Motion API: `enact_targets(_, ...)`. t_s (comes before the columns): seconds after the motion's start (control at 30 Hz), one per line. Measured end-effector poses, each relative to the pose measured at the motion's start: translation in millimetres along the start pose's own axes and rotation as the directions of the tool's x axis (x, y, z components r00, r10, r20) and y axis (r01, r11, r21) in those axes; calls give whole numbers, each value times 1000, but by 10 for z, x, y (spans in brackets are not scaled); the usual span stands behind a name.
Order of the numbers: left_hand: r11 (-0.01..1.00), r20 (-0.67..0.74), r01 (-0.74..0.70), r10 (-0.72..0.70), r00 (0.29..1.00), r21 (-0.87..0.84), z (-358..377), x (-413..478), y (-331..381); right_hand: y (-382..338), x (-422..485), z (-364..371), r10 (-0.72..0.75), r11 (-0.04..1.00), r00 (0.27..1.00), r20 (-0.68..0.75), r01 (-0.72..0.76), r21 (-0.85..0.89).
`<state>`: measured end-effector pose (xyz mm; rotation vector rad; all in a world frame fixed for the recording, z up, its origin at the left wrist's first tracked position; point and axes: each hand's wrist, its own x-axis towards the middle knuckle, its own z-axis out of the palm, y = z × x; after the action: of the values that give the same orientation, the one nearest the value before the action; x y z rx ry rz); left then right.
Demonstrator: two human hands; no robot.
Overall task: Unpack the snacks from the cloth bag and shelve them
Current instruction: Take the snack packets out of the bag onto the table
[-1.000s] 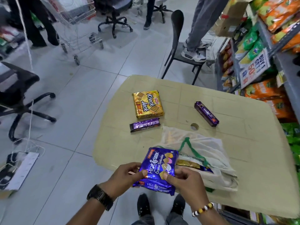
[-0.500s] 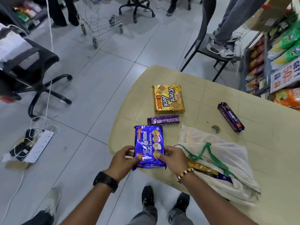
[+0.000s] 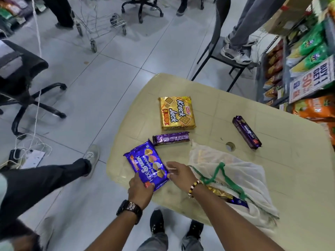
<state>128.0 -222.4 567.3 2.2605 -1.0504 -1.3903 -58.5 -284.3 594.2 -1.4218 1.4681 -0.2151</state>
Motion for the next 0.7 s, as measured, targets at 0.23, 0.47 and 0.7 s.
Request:
enact_targets(0.23, 916, 248, -393, 364, 898, 80, 474, -607, 856, 743, -939, -704, 186, 976, 894, -407, -121, 179)
enact_targets(0.47, 568, 731, -753, 350, 586, 332, 1449, -814, 1420, 1884, -1474, -1207, 321, 831, 820, -474, -484, -276)
enact_targets(0.7, 265, 734, -790, 292, 613, 553, 2295, -633, 1661, 2277, -1509, -1651, 489, 698, 777, -397, -621, -357)
